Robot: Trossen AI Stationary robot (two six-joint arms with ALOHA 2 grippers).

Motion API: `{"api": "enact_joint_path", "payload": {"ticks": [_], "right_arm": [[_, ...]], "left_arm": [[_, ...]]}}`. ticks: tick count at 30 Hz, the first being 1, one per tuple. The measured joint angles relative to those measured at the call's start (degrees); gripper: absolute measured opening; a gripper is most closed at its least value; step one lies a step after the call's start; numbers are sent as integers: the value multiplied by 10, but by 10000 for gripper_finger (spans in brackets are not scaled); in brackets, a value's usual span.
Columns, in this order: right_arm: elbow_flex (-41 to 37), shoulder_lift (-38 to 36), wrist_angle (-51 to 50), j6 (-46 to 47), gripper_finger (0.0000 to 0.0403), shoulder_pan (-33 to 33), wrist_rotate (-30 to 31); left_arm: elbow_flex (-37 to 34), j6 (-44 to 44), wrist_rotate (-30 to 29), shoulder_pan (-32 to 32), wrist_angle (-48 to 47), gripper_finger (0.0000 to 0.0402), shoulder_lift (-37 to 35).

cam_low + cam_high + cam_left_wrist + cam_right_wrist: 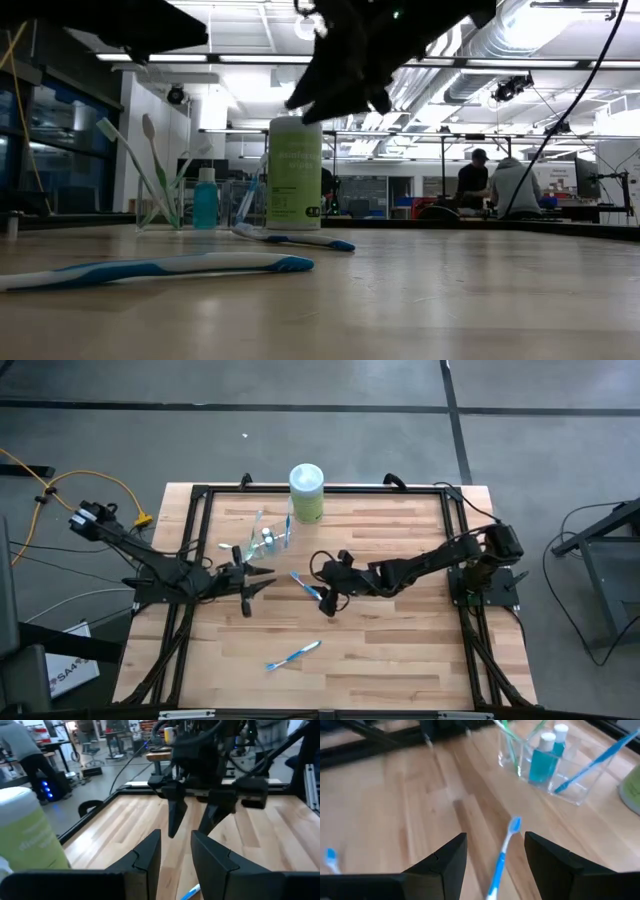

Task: Pick & Place toothbrushing station
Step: Put the blue toothbrush into the transparent organizer

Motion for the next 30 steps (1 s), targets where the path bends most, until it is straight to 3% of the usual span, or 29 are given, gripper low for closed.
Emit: {"api": "enact_joint_path", "payload": {"ticks": [8,15,20,30], "right_arm": [[102,86,-84,-32,190,1,0],[201,175,-251,-3,190,1,32],[221,217,-255,17,190,-1,31],[221,223,-258,46,190,-8,28]], "left_arm": [[0,-4,-61,-57,-22,102,0],[0,2,-84,-83,-31,102,-2],[0,6,-90,-94,-35,102,-2],[0,7,-91,-94,-36,102,-2]]}}
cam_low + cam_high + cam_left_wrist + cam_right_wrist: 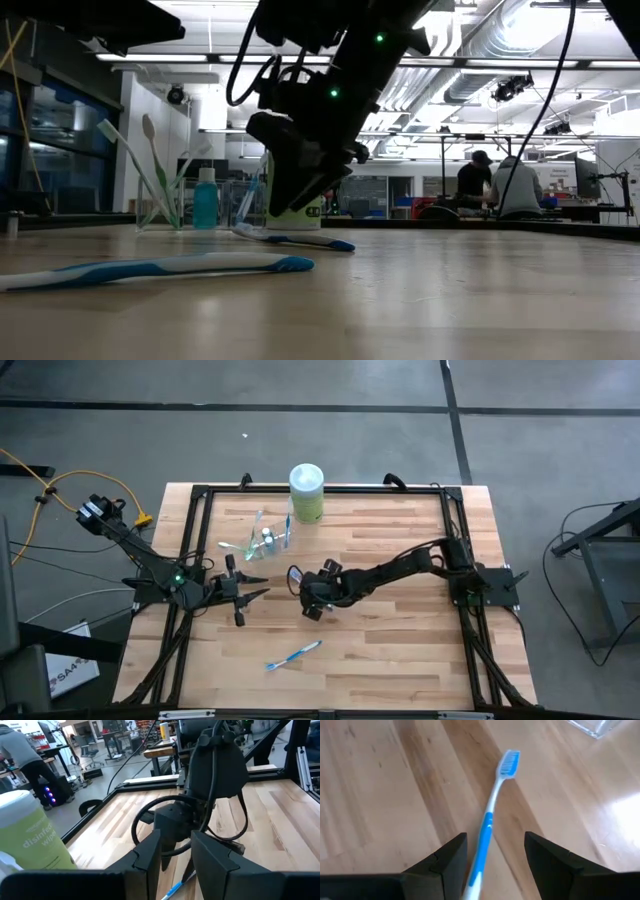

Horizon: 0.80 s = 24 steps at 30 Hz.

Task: Pick & Place toothbrushing station
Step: Put the blue toothbrush into the transparent organizer

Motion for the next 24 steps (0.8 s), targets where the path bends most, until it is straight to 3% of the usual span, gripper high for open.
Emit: {"api": "enact_joint_path", "payload": {"ticks": [14,24], "right_arm": [[1,38,17,2,186,-7,-13],[1,39,25,-3,136,-29,-23]], "left_arm": [[0,0,1,-7,-3,102,0],[0,0,1,-7,-2,102,0]]}}
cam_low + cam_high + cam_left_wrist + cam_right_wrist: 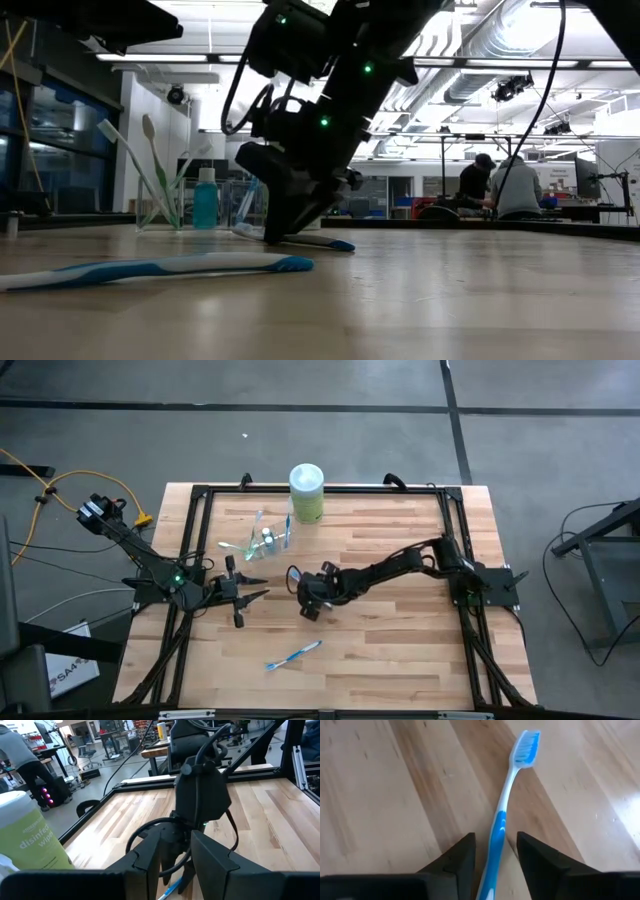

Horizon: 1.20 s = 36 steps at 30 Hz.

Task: Pick & Place toothbrushing station
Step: Put the blue toothbrush into the transparent organizer

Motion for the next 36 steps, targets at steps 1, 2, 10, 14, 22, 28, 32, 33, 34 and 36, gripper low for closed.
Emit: {"api": "enact_joint_path", "payload": {"ticks": [1,2,10,14,22,28,32,33,34,36], "right_arm": [[0,0,1,0,130,-2,0],[0,0,1,0,124,-3,-1],[0,1,0,-15,79,-7,1],[-1,1,0,-16,59,-7,2],[-1,1,0,-17,17,-8,-3],[-1,1,0,-17,16,-8,-5],[-1,1,5,-18,10,-8,-10],[-1,1,9,-21,9,-8,-14],[-1,1,13,-25,9,-8,-16],[-2,1,22,-28,9,-8,-18]], "left_arm": [[0,0,0,0,0,102,0],[0,0,0,0,0,102,0],[0,0,0,0,0,102,0],[0,0,0,0,0,102,0],[0,0,0,0,0,102,0],[0,0,0,0,0,102,0],[0,0,0,0,0,102,0],[0,0,0,0,0,102,0],[0,0,0,0,0,102,0],[0,0,0,0,0,102,0]]}}
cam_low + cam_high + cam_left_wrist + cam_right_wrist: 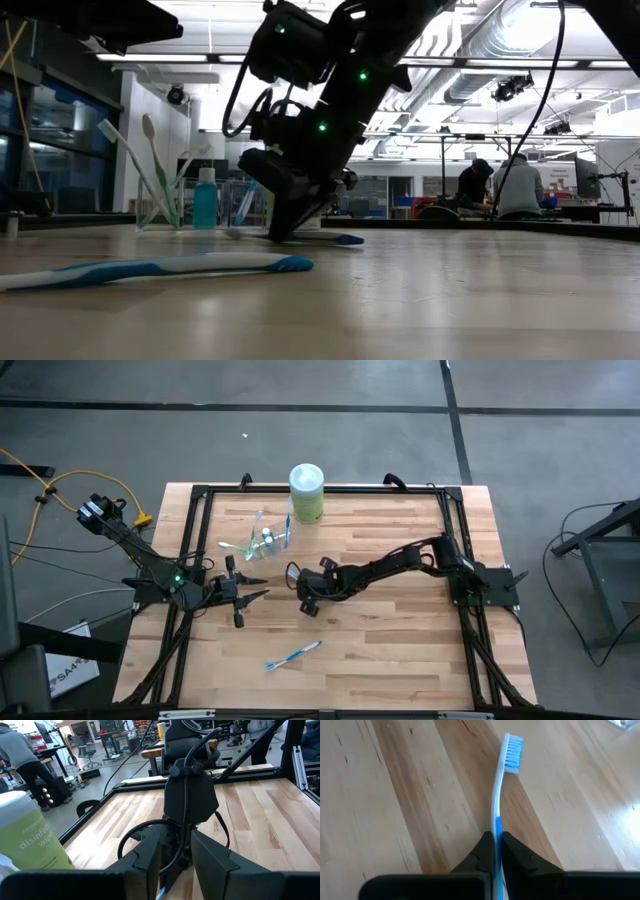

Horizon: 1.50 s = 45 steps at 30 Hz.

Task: Pick & Place toothbrushing station
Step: Put the blue toothbrush into the transparent organizer

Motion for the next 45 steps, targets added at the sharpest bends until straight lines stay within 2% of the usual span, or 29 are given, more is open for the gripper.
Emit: {"api": "enact_joint_path", "payload": {"ticks": [9,19,35,39,45], "right_arm": [[-2,-16,13,-4,7,4,-6],[0,-63,0,-14,5,28,36],[0,-141,-63,3,5,79,179],[0,-159,-68,2,5,98,226],[0,-188,-55,-21,4,132,329]], "left_arm": [[0,0,0,0,0,102,0],[0,0,1,0,-1,102,0],[0,4,5,-2,5,102,0],[0,12,5,-2,15,102,0],[0,39,18,-3,50,102,0]]}}
